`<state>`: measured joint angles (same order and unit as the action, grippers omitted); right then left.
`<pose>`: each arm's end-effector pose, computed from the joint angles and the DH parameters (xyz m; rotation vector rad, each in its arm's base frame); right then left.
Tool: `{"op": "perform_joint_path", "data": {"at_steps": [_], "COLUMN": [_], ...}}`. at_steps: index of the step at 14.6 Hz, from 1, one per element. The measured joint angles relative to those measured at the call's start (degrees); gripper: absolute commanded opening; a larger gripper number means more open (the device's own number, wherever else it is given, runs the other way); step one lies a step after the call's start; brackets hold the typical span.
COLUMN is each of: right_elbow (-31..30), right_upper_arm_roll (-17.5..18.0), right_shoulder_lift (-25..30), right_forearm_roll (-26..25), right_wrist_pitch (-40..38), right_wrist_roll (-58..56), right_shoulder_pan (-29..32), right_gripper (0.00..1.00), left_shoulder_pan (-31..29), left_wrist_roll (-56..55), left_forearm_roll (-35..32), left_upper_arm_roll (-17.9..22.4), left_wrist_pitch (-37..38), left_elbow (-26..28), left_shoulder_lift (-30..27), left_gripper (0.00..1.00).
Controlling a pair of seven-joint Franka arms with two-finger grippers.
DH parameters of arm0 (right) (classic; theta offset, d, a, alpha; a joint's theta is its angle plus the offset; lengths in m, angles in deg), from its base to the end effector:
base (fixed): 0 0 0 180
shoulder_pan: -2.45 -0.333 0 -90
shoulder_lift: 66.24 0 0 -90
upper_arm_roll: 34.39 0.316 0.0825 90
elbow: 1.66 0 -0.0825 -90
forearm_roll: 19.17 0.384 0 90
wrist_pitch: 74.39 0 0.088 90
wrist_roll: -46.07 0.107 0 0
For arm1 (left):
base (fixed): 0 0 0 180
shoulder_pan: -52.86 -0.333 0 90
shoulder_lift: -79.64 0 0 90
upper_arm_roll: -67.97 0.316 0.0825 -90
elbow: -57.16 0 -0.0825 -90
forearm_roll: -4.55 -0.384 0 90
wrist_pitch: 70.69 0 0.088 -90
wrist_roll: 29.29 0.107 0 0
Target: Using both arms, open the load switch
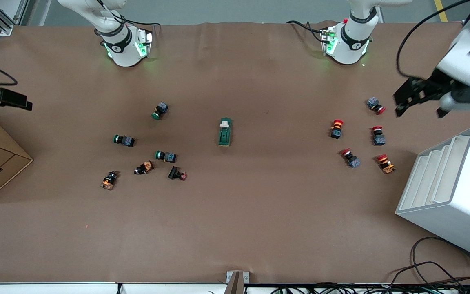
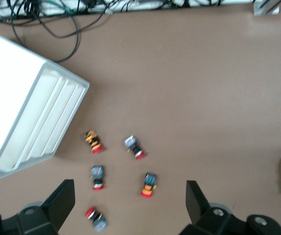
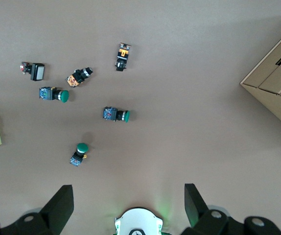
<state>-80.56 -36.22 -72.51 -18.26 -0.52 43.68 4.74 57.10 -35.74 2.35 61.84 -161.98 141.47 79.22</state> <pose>0.5563 -0.0369 0.6305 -3.1030 0.0426 0.3054 0.5459 -0.0961 0.6778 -3.1131 0.1041 -0.2081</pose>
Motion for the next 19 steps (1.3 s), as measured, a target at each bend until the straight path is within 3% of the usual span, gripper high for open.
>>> {"op": "perform_joint_path", "data": {"at_steps": [7, 19], "right_elbow": [-5.35, -6.95], "right_upper_arm_roll": [0.57, -0.70], "right_shoulder_lift": [6.47, 9.52], "right_forearm_roll": [-1.82, -1.39], "right_wrist_pitch": [1.44, 3.58], "right_wrist_roll": [-0.14, -0.13], "right_shoulder_pan": [-2.28, -2.46], "right_gripper": [1.00, 1.00], "left_shoulder_pan": [-1.73, -2.90], "left_wrist_roll": [4.49, 5.25], "left_forearm_roll": [1.63, 3.61], "left_upper_arm_roll": [1.99, 1.18], "left_wrist_pitch": [8.60, 7.05], "left_elbow": [0.76, 5.86], "left_shoulder_lift": [-3.44, -6.92], "left_gripper": [1.00, 1.00]}}
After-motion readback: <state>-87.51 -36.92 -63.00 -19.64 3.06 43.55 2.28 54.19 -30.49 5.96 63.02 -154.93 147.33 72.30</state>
